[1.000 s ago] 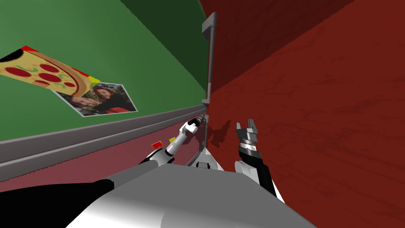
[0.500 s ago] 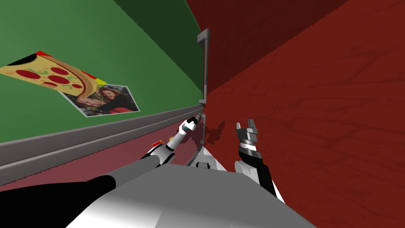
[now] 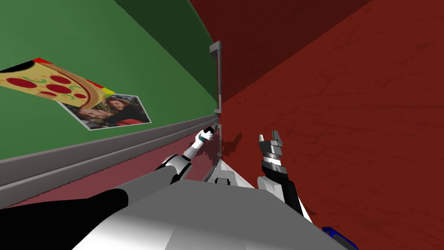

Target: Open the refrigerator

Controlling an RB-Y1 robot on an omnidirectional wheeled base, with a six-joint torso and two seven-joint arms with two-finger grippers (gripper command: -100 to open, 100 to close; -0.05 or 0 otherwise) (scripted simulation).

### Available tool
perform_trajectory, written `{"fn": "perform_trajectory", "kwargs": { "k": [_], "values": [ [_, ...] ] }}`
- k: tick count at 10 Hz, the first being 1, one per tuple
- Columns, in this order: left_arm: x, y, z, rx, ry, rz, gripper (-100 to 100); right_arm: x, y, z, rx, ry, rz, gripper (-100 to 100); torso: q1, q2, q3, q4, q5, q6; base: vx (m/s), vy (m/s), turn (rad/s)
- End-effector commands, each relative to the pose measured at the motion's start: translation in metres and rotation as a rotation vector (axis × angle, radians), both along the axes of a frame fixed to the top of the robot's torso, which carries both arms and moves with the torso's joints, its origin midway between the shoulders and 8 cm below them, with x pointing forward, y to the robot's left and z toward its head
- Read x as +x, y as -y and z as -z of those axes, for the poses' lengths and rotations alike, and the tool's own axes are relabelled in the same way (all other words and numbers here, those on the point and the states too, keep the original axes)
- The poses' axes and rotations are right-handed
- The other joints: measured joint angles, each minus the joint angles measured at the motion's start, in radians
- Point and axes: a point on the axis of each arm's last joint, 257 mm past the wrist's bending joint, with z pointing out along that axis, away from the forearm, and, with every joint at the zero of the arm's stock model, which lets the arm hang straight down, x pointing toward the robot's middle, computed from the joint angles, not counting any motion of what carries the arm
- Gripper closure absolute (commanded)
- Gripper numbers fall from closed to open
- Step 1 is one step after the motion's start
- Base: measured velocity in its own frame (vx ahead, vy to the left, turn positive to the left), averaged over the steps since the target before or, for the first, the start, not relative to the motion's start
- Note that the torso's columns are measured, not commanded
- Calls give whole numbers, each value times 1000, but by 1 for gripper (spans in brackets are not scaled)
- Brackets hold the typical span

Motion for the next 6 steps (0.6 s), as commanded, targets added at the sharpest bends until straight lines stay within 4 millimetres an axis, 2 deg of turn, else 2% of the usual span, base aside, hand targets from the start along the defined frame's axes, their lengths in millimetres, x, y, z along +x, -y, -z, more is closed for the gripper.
{"fn": "perform_trajectory", "kwargs": {
  "k": [1,2,3,4,5,6],
  "values": [
    [13,-32,11,9,-20,-59,-100,0,0,0,0,0,0,0,0,1,1,0,0,-3,-30,12,-14],
    [14,-36,20,13,-39,-67,-100,0,0,0,0,0,0,0,1,-2,-1,-2,1,-7,5,-10,14],
    [27,-55,-11,12,22,-100,-100,0,0,0,0,0,0,0,4,-4,-2,-5,2,-9,-76,29,-368],
    [30,-68,5,9,-10,-124,-100,0,0,0,0,0,0,0,4,-1,-1,-2,2,0,-106,50,-260],
    [30,-69,7,10,-14,-125,-100,0,0,0,0,0,0,0,2,1,1,-1,1,-3,-41,22,-43],
    [31,-73,18,14,-36,-134,-100,0,0,0,0,0,0,0,2,1,1,-2,1,-7,3,-8,4]
  ]
}}
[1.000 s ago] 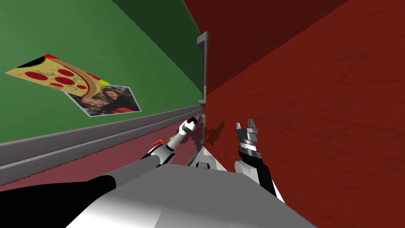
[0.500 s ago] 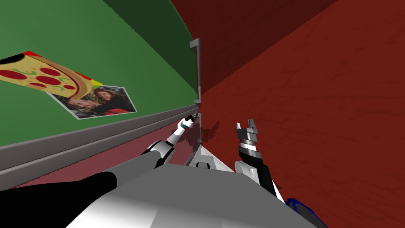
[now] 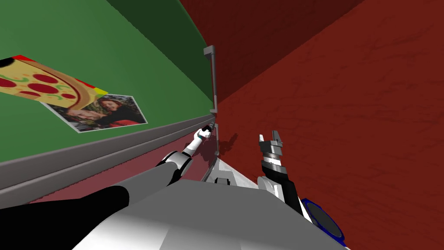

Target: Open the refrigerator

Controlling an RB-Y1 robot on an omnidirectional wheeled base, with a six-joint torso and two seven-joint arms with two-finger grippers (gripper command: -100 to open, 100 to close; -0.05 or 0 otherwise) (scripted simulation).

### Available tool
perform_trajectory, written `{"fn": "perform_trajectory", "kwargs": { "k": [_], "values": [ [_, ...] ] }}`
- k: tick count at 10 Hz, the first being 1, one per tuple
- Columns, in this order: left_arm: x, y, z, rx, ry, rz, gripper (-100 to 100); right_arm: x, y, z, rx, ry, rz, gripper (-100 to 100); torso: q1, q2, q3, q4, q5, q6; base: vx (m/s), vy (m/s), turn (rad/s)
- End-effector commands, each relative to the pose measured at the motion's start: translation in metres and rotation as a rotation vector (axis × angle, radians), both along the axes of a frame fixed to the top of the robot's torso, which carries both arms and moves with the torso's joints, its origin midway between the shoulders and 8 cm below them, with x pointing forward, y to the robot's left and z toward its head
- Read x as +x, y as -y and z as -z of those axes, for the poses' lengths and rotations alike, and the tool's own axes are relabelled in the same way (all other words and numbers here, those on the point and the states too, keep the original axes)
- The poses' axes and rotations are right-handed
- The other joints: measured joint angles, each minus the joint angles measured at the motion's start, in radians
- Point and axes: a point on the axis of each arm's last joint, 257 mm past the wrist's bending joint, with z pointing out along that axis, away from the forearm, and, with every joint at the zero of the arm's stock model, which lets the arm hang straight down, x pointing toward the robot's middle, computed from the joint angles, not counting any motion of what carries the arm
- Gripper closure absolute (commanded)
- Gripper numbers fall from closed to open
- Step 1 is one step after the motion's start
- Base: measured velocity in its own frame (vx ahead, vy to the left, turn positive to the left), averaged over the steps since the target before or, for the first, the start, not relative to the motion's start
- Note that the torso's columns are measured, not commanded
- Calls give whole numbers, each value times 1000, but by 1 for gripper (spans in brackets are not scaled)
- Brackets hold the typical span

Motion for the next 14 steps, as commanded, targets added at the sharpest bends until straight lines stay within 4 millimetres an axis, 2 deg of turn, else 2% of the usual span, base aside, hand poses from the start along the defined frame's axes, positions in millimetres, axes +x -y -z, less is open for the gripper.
{"fn": "perform_trajectory", "kwargs": {
  "k": [1,2,3,4,5,7,8,9,11,14],
  "values": [
    [3,-18,18,9,-32,-31,-100,0,0,0,0,0,0,0,2,-2,-1,-3,1,-2,12,-13,28],
    [14,-38,-22,-2,46,-62,-100,0,0,0,0,0,0,0,3,-2,-2,-4,2,-1,-109,33,-334],
    [17,-53,13,5,-24,-91,-100,0,0,0,0,0,0,0,4,-3,-3,1,1,8,-127,53,-304],
    [26,-69,-18,5,36,-115,-100,0,0,0,0,0,0,0,2,-3,-2,2,0,4,-131,50,-401],
    [27,-82,-4,-6,7,-138,-100,0,0,0,0,0,0,0,-1,-2,-2,4,-1,8,-101,41,-217],
    [27,-88,15,-2,-29,-152,-100,0,0,0,0,0,0,0,-3,-1,0,1,0,2,-11,1,-5],
    [35,-105,-22,-14,38,-176,-100,0,0,0,0,0,0,0,0,-1,-1,-1,1,0,-81,14,-339],
    [35,-111,-12,-18,18,-188,-100,0,0,0,0,0,0,0,-2,4,2,2,0,8,-97,41,-233],
    [34,-117,6,-15,-17,-200,-100,0,0,0,0,0,0,0,-7,7,5,3,-3,4,-18,12,-18],
    [34,-119,10,-15,-25,-203,-100,0,0,0,0,0,0,0,-1,6,4,0,1,2,7,-9,4]
  ]
}}
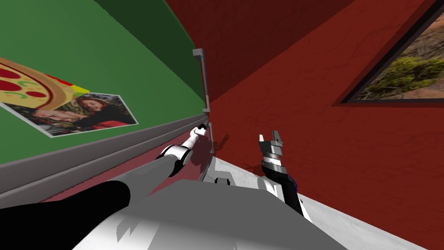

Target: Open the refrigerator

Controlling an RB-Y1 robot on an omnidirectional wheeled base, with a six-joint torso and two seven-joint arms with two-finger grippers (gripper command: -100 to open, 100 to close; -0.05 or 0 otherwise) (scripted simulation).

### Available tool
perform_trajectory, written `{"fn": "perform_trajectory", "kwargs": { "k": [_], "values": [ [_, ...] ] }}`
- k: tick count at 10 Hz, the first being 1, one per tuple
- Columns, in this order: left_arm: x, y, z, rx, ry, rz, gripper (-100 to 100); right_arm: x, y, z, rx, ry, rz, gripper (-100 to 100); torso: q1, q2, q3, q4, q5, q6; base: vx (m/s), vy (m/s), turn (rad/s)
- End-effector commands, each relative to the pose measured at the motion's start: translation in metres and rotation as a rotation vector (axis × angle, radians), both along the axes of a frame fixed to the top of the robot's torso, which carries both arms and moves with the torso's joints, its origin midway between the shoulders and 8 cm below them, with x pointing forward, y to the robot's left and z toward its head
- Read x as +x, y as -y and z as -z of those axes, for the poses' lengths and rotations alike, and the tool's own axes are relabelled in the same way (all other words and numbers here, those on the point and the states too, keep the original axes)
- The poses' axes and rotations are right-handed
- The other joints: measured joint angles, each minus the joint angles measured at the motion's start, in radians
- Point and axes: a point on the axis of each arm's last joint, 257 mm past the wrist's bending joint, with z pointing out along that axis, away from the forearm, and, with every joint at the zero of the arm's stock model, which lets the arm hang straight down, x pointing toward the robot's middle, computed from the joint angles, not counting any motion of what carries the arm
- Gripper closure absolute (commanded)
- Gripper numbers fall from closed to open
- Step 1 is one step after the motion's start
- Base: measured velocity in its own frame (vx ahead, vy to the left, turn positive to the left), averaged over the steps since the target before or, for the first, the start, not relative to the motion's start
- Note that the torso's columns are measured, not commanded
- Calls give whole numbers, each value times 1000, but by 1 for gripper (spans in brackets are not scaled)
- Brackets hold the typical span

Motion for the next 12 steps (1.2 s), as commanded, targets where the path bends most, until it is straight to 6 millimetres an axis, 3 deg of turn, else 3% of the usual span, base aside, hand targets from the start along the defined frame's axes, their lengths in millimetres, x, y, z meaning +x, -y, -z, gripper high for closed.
{"fn": "perform_trajectory", "kwargs": {
  "k": [1,2,3,4,5,6,7,9,11,12],
  "values": [
    [8,-25,-26,-8,47,-38,-100,0,0,0,0,0,0,0,1,-2,-1,0,0,1,-104,14,-323],
    [6,-35,6,-13,-14,-60,-100,0,0,0,0,0,0,0,-3,2,1,4,-2,8,-123,44,-265],
    [5,-38,13,-14,-29,-64,-100,0,0,0,0,0,0,0,-7,3,2,5,-4,9,-49,28,-68],
    [11,-51,-19,-22,29,-81,-100,0,0,0,0,0,0,0,-8,0,0,2,-3,4,-68,11,-299],
    [8,-61,8,-34,-22,-103,-100,0,0,0,0,0,0,0,-10,1,0,3,-4,8,-97,25,-234],
    [11,-52,1,-27,-5,-89,-100,0,0,0,0,0,0,0,-12,1,1,3,-5,11,-45,14,-38],
    [4,-43,32,-18,-65,-76,100,0,0,0,0,0,0,0,-13,-1,0,3,-5,10,70,-5,285],
    [1,-48,50,-16,-93,-85,100,0,0,0,0,0,0,0,-6,-6,-4,-3,-3,0,86,-42,186],
    [-1,-51,58,-17,-114,-91,100,0,0,0,0,0,0,0,1,-8,-6,-7,2,5,10,-1,-23],
    [1,-46,41,-16,-84,-82,100,0,0,0,0,0,0,0,1,-7,-5,-10,3,3,-9,11,1]
  ]
}}
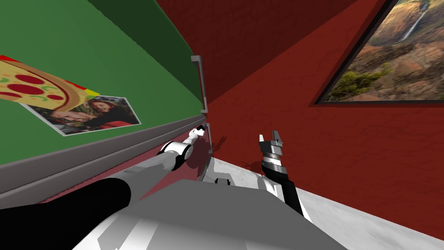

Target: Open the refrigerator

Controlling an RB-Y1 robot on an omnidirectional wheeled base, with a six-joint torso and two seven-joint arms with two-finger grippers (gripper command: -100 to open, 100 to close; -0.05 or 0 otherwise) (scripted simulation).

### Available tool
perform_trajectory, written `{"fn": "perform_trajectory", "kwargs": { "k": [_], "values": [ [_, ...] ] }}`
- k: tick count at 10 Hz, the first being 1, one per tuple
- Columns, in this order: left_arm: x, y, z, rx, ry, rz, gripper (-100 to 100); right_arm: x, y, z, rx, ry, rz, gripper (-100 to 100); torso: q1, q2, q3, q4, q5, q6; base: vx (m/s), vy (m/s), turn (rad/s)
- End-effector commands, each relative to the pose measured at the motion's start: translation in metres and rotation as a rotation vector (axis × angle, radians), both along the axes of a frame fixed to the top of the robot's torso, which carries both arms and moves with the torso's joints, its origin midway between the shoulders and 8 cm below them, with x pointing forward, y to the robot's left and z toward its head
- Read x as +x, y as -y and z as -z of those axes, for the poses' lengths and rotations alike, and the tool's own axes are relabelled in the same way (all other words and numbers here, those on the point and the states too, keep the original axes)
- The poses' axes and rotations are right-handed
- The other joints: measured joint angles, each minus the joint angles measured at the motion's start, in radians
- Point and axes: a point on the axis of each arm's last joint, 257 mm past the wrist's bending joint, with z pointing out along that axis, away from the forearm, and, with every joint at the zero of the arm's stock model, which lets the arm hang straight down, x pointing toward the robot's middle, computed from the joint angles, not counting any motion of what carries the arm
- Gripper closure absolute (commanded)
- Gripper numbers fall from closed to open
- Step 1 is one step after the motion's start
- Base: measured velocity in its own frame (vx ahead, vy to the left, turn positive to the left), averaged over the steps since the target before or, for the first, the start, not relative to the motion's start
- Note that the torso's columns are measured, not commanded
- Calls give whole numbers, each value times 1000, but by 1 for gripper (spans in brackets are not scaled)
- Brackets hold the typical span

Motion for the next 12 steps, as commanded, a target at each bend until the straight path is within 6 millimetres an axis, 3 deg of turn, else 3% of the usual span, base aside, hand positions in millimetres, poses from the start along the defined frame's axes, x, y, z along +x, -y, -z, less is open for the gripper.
{"fn": "perform_trajectory", "kwargs": {
  "k": [1,2,3,4,5,7,8,9,10,11,12],
  "values": [
    [0,2,-14,3,19,7,100,0,0,0,0,0,0,0,-2,1,1,3,-2,0,-22,2,7],
    [1,5,-23,4,36,12,100,0,0,0,0,0,0,0,-4,2,2,7,-4,1,-19,-3,9],
    [-7,21,15,16,-38,35,100,0,0,0,0,0,0,0,-5,3,3,11,-5,2,86,1,264],
    [-4,31,-16,19,26,56,100,0,0,0,0,0,0,0,-3,3,3,7,-4,-5,114,-33,326],
    [-13,51,13,26,-29,88,100,0,0,0,0,0,0,0,-1,2,1,9,-5,-7,133,-39,314],
    [-11,63,-16,29,28,110,100,0,0,0,0,0,0,0,4,-3,-2,7,-5,-8,78,-36,171],
    [-21,84,17,34,-33,146,100,0,0,0,0,0,0,0,4,-2,-1,10,-5,-5,99,-17,229],
    [-21,95,-10,35,19,165,100,0,0,0,0,0,0,0,4,-2,-1,6,-4,-8,89,-31,287],
    [-21,99,-20,35,39,172,100,0,0,0,0,0,0,0,4,-3,-1,8,-5,-8,27,-21,97],
    [-32,120,19,37,-37,207,100,0,0,0,0,0,0,0,5,-3,-1,12,-5,-6,106,-17,249],
    [-33,129,-2,36,8,224,100,0,0,0,0,0,0,0,4,-3,-1,8,-5,-9,114,-36,310]
  ]
}}
